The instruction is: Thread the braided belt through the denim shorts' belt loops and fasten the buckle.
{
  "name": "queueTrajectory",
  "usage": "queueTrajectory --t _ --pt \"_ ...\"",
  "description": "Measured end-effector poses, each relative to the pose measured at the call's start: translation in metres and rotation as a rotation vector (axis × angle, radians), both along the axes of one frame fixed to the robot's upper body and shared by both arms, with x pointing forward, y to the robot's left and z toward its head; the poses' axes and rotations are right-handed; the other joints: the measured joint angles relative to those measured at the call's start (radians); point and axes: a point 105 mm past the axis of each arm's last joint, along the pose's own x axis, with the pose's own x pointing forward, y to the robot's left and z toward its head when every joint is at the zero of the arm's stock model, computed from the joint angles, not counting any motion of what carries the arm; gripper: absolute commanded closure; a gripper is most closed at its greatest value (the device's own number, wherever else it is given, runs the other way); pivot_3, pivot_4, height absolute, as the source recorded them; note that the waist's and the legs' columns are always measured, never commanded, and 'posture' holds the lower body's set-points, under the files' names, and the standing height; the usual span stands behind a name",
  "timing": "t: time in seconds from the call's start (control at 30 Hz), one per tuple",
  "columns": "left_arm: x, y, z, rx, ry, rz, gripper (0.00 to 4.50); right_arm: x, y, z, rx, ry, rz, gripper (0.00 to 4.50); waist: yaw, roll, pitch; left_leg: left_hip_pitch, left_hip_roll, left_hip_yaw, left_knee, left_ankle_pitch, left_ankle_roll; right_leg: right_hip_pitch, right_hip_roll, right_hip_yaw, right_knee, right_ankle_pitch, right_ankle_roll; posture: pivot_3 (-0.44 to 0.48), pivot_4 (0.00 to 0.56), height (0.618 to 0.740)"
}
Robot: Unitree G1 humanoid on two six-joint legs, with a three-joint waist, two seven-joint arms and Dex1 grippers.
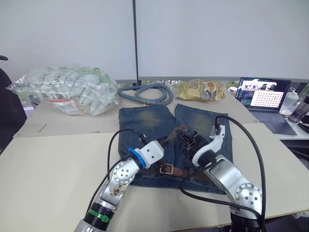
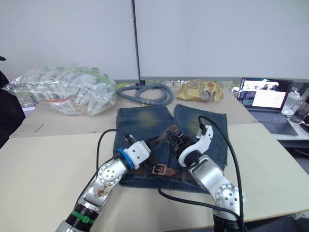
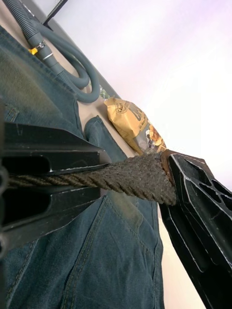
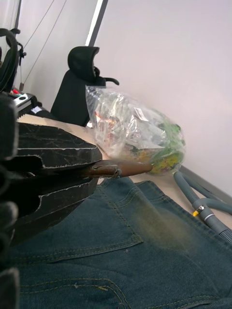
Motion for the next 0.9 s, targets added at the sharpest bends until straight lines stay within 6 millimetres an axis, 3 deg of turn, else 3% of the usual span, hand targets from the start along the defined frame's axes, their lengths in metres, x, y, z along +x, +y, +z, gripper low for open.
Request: queueTrajectory --t 0.27,0.37,0.53,0.6,0.7,0.9 --pt "-0.001 0.004 -0.005 0.033 -0.004 0.007 4.49 -0.001 0.002 -0.005 -0.033 -0.002 0.008 4.5 0.001 0.0 0.0 0.0 0.0 0.0 0.0 0.0 0.0 0.0 0.0 0.0 0.0 0.0 0.0 0.0 0.15 0.74" --pt "-0.001 0.005 -0.007 0.051 -0.008 0.01 4.5 -0.002 -0.001 -0.008 -0.153 -0.056 0.019 3.36 0.001 0.0 0.0 0.0 0.0 0.0 0.0 0.0 0.0 0.0 0.0 0.0 0.0 0.0 0.0 0.0 0.15 0.74" --pt "0.002 0.019 -0.01 0.087 0.002 0.029 4.5 -0.007 -0.023 -0.017 -0.415 -0.204 -0.001 1.65 0.002 0.001 0.0 0.0 0.0 0.001 0.0 0.0 0.001 0.0 0.0 0.0 0.0 0.0 0.0 0.0 0.15 0.74" --pt "0.001 0.023 -0.014 0.105 0.019 0.02 4.5 -0.012 -0.032 -0.022 -0.633 -0.317 0.023 0.96 0.002 0.001 0.0 0.0 0.0 0.001 0.0 -0.001 0.001 0.0 -0.001 0.0 -0.001 0.0 0.0 0.0 0.15 0.74" --pt "0.003 0.035 -0.027 0.14 0.061 0.037 4.5 -0.022 -0.037 -0.04 -0.946 -0.451 0.124 0.96 0.002 0.001 0.0 0.0 0.0 0.001 0.0 -0.001 0.001 0.0 -0.001 -0.001 -0.001 -0.001 0.001 0.0 0.15 0.74" --pt "0.004 0.039 -0.036 0.183 0.087 0.014 4.5 -0.038 -0.018 -0.07 -1.114 -0.581 0.323 0.96 0.003 0.001 0.0 0.0 0.0 0.001 0.001 0.0 0.001 0.0 -0.001 -0.001 -0.001 -0.001 0.0 0.0 0.15 0.74"
